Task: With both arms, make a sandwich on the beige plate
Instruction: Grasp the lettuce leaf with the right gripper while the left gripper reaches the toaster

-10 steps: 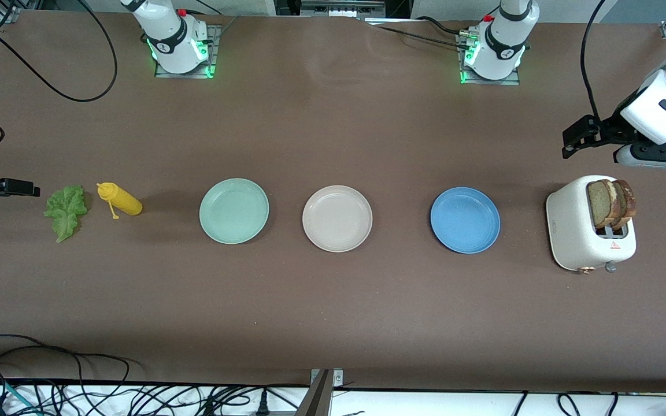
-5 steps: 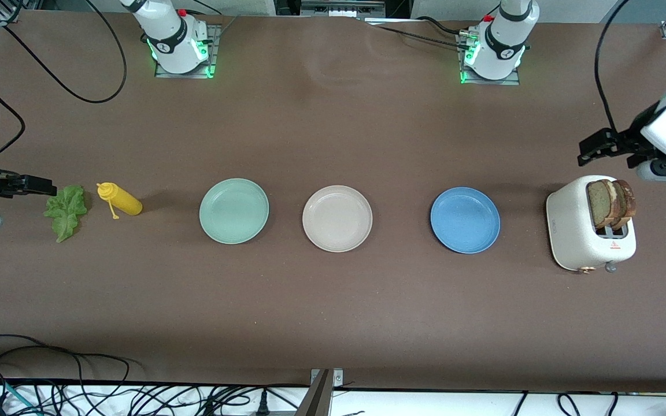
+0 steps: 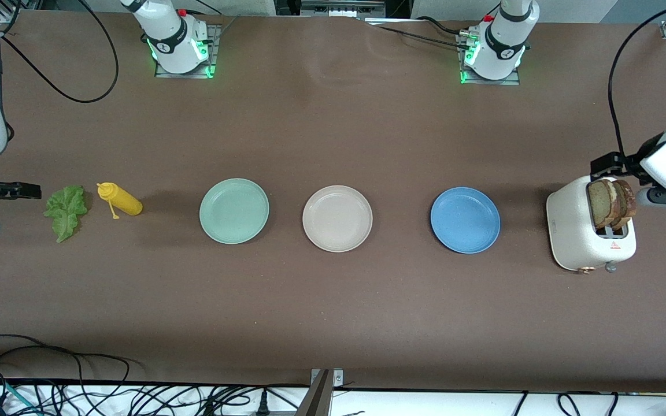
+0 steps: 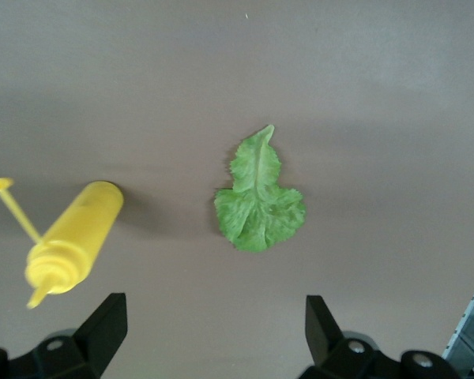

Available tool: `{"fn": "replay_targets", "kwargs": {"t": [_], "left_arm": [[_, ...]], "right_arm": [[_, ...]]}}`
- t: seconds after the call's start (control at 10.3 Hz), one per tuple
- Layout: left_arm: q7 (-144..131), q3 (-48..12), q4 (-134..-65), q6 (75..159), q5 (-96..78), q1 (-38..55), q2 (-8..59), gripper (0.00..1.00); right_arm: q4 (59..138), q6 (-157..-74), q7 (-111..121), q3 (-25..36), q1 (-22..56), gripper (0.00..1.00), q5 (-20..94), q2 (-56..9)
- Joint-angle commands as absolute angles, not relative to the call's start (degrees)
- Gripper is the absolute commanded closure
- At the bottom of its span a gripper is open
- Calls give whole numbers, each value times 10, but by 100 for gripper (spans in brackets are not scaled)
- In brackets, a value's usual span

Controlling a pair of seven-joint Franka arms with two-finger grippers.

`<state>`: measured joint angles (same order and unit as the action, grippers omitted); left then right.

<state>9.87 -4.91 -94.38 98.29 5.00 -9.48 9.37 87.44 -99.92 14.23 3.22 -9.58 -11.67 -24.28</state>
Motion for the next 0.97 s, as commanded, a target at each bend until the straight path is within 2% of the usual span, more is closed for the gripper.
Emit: {"fn": "replay_targets", "kwargs": {"t": [0.0, 0.19, 0.39, 0.77, 0.87], "left_arm": [[151, -53, -1003, 1060, 62, -122, 99, 0], [156, -53, -1060, 1129, 63, -135, 98, 0], [170, -53, -1092, 1161, 80, -143, 96, 0], [169, -53, -1141, 1221, 90, -156, 95, 1], [166, -53, -1145, 1224, 90, -156, 97, 10]], "right_arm": [[891, -1044, 156, 31, -110, 0, -131, -267], [942, -1111, 170, 31, -138, 0, -130, -273], [1015, -1205, 171, 31, -165, 0, -130, -273], [1058, -1266, 176, 30, -189, 0, -122, -298], [1058, -1271, 176, 30, -190, 0, -120, -304]]}}
